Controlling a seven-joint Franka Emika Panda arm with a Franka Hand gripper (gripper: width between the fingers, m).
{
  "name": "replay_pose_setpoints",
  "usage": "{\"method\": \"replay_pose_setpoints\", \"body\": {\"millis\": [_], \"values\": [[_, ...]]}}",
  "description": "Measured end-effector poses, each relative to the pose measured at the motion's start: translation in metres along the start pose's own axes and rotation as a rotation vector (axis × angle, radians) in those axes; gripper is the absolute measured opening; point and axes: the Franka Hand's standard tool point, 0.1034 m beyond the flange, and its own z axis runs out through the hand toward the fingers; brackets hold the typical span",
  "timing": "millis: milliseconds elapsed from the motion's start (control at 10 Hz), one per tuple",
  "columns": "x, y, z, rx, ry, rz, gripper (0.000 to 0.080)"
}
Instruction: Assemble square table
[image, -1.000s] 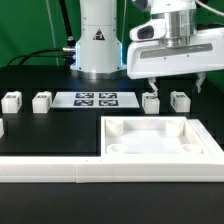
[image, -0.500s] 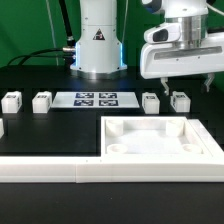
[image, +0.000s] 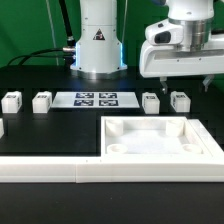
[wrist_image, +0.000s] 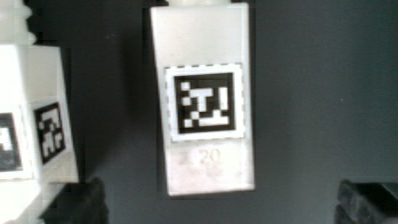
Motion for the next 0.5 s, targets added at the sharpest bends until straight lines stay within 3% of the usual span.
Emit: {"method": "replay_pose_setpoints", "body": {"millis": [200,500], "values": [[-0.0040,0.0055,0.0032,-0.021,-0.145,0.011,0.0649],[-0.0050,0.0063,0.0085,-0.031,-0.358,0.004,0.0649]]}}
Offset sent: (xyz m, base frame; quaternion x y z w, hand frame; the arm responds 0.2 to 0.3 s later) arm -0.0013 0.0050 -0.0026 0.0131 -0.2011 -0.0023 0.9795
